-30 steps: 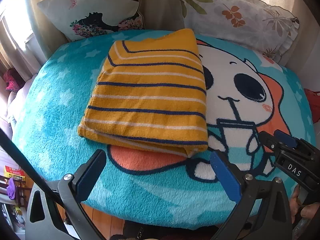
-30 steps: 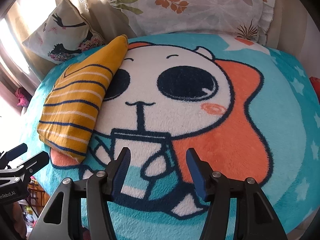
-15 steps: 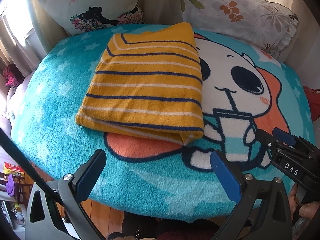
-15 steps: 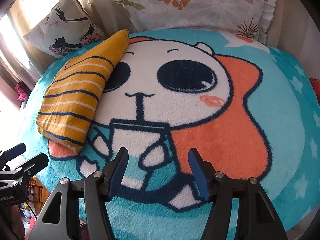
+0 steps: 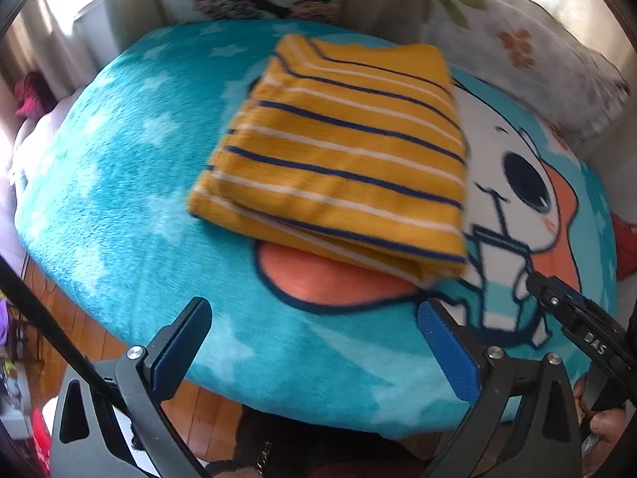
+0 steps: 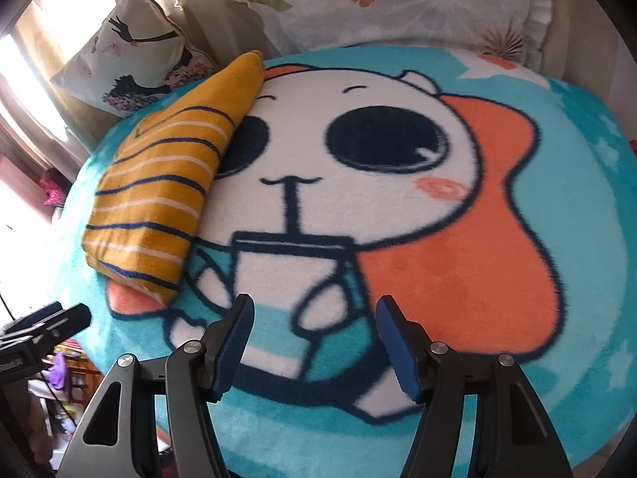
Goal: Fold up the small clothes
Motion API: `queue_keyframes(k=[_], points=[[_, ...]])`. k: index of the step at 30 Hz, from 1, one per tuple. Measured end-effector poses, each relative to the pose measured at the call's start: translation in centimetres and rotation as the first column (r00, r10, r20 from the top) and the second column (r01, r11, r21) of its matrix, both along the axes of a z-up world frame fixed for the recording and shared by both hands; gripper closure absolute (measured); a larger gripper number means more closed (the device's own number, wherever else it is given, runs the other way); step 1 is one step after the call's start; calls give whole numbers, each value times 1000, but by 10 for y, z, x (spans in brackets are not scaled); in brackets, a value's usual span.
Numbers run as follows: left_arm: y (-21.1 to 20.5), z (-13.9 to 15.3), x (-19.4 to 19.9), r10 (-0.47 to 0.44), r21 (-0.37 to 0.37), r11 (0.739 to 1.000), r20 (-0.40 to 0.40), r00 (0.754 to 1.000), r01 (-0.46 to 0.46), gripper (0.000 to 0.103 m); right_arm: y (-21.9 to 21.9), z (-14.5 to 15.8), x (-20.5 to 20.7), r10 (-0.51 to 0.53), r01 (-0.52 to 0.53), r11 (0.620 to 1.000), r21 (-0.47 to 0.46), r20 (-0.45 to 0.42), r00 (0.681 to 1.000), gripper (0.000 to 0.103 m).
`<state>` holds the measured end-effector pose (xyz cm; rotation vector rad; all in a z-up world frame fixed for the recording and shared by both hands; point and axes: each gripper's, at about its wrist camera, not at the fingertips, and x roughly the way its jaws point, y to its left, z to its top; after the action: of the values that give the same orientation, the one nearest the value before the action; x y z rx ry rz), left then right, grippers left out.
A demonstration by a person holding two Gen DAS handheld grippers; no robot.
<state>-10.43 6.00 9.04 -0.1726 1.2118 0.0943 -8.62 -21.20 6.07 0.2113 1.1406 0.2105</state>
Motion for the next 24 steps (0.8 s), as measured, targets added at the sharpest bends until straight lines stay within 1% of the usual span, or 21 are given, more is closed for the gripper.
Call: queue_keyframes(k=[3, 5, 9, 11, 14, 16, 18, 20, 21, 22, 23, 24], points=[[21, 2, 16, 30, -5, 1000, 10, 999, -30, 0, 11, 2, 12, 11, -11, 999, 36, 10, 1000, 35], [31, 5, 33, 28, -16, 1000, 23, 999, -27, 0, 19, 3, 22, 7, -7, 1000, 28, 13, 1000, 34], [40, 14, 73, -9, -22, 1000, 78, 997, 11, 0, 33, 4, 42, -11, 10, 999, 40, 6, 1000, 34], [41, 13, 96, -47, 0, 999, 101, 994, 47, 0, 40, 4, 53, -16, 16, 999, 32, 8, 1000, 35], [40, -1, 125, -102, 26, 995, 82, 991, 100, 0, 50, 4, 67, -33, 33, 999, 43, 7, 999, 34], [42, -19, 138, -118, 19, 993, 26, 993, 117, 0, 55, 2, 75, -42, 42, 997, 60, 2, 999, 34], [50, -33, 144, -112, -59, 992, -11, 994, 112, 0, 60, 0, 83, -45, 46, 996, 82, -5, 999, 34], [63, -43, 143, -69, -174, 983, -34, 997, 62, 0, 63, -3, 90, -49, 50, 992, 113, -11, 999, 34], [72, -50, 143, -50, -244, 969, -56, 997, 34, 0, 63, -5, 92, -52, 54, 990, 128, -13, 999, 34], [80, -53, 142, -37, -298, 954, -53, 998, 20, 0, 64, -7, 95, -58, 60, 988, 144, -17, 998, 34], [83, -52, 140, -53, -315, 948, -36, 998, 39, 0, 64, -9, 99, -64, 67, 985, 160, -20, 998, 33], [82, -53, 141, -81, -313, 947, -39, 996, 65, 0, 64, -11, 101, -69, 72, 982, 172, -21, 997, 33]])
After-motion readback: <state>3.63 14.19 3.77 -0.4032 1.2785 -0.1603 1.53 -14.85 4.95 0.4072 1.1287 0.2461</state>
